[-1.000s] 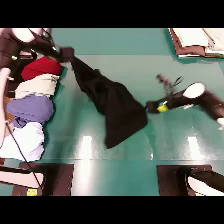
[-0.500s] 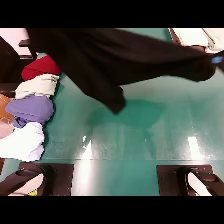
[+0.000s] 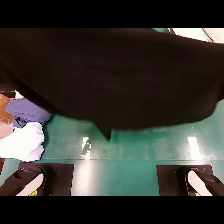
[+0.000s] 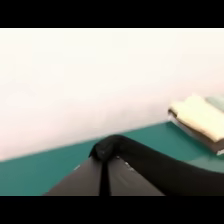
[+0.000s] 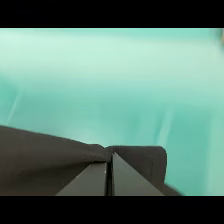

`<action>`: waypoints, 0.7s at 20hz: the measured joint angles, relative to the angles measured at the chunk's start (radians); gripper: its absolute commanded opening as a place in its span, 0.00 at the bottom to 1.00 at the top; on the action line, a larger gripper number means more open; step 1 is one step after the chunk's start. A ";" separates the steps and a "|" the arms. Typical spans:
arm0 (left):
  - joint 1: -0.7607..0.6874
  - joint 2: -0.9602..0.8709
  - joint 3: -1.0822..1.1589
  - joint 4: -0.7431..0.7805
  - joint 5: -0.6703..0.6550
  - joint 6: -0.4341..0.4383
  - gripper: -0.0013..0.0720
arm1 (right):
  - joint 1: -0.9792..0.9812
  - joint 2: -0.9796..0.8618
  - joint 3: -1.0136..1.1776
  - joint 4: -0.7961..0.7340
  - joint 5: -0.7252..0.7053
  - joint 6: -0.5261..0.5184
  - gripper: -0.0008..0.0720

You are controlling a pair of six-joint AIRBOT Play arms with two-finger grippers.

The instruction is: Fold the shirts.

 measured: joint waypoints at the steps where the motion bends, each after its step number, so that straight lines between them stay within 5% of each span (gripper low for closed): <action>1: 0.000 -0.042 -0.020 0.010 -0.007 0.000 0.05 | -0.003 -0.026 -0.036 -0.001 0.013 0.015 0.03; 8: 0.000 -0.481 -0.094 0.006 -0.046 -0.001 0.05 | -0.010 -0.269 -0.346 -0.002 -0.079 0.051 0.03; 9: 0.000 -0.541 -0.097 -0.003 -0.043 -0.001 0.15 | -0.008 -0.306 -0.364 -0.002 -0.111 0.049 0.03; 10: 0.000 -0.599 -0.099 -0.007 -0.042 -0.001 0.62 | -0.002 -0.344 -0.374 0.000 -0.140 0.046 0.16; 11: 0.003 -0.645 -0.100 -0.010 -0.042 -0.004 0.89 | 0.005 -0.380 -0.374 0.001 -0.163 0.042 0.46; 14: 0.024 -0.712 -0.101 -0.016 -0.060 -0.039 0.90 | 0.026 -0.467 -0.327 0.004 -0.200 0.032 0.52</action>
